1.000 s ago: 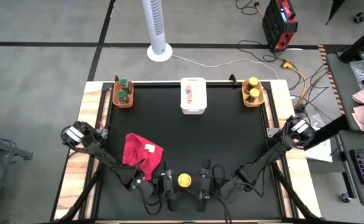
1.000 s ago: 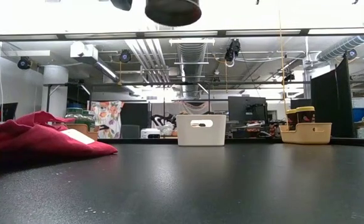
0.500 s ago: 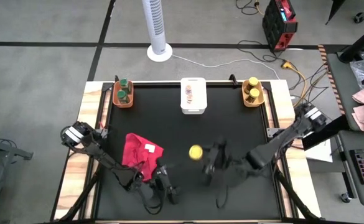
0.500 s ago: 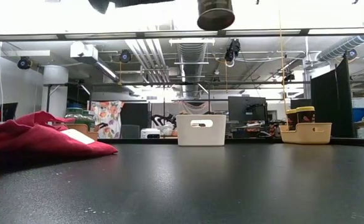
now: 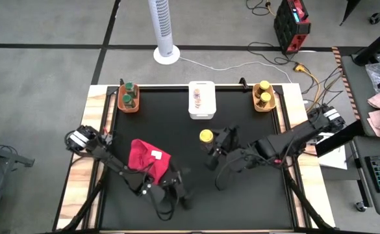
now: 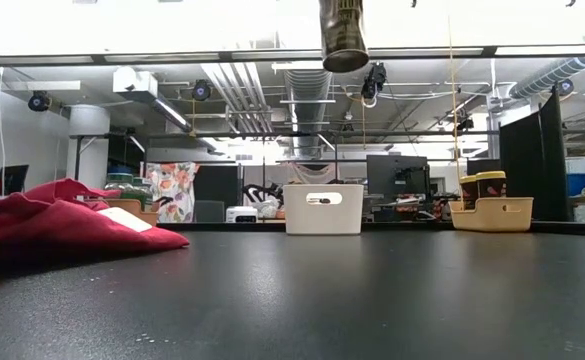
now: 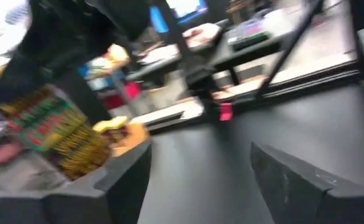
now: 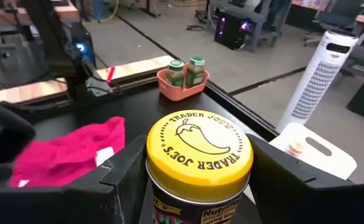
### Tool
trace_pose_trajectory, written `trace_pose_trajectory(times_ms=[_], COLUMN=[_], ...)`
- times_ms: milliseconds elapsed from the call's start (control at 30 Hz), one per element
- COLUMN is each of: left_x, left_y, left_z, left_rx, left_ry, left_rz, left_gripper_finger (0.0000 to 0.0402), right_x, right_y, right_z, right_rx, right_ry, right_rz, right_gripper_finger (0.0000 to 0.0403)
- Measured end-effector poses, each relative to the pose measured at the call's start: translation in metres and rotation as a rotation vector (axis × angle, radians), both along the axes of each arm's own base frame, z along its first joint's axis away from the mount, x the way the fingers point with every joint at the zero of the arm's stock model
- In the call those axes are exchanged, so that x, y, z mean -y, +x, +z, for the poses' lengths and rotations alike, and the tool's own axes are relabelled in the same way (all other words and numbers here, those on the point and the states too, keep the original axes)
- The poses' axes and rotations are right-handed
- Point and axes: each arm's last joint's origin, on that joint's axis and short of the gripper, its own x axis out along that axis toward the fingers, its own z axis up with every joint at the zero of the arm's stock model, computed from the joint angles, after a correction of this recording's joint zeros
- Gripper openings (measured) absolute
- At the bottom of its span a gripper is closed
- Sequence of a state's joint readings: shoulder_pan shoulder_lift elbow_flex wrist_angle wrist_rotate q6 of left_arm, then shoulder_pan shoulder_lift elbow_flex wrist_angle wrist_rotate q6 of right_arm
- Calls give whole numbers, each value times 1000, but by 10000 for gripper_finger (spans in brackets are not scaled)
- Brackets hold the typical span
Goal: Sort spices by type
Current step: Put the yellow seasoning bottle into the yellow bin
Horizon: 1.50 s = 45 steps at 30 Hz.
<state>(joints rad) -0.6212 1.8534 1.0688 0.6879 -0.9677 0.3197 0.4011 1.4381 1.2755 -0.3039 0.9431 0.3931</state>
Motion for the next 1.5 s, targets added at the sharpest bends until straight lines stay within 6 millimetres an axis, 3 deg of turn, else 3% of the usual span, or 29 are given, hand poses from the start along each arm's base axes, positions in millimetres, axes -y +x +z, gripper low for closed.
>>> trace_pose_trajectory(times_ms=[100,233,300,367,533,700,833,1033,1300,1500], left_x=[-7,-9,-2,10,33,52,57,52,37,35], left_y=[7,8,2,-8,-36,-58,-66,-72,-85,-112], left_z=[7,8,7,8,23,32,36,44,60,79], left_rx=[4,2,2,0,11,15,9,12,8,-26], left_ry=[30,31,28,45,78,85,103,106,105,166], left_rz=[92,130,127,151,258,214,190,192,287,277], left_gripper_finger=[216,112,48,14,39,44,44,44,44,45], right_x=[4,4,6,10,32,55,79,120,175,212], right_y=[1,0,-5,-13,-39,-68,-86,-100,-109,-128], right_z=[-1,-3,-3,0,15,29,29,9,-38,-73], right_rx=[-7,-30,-73,-101,-142,-95,-65,-43,53,-33], right_ry=[-3,-13,-18,-4,11,13,-12,-27,-27,-65], right_rz=[-13,-10,-11,-30,-99,-154,-255,-358,-338,-494], right_gripper_finger=[219,219,219,219,219,219,219,219,219,219])
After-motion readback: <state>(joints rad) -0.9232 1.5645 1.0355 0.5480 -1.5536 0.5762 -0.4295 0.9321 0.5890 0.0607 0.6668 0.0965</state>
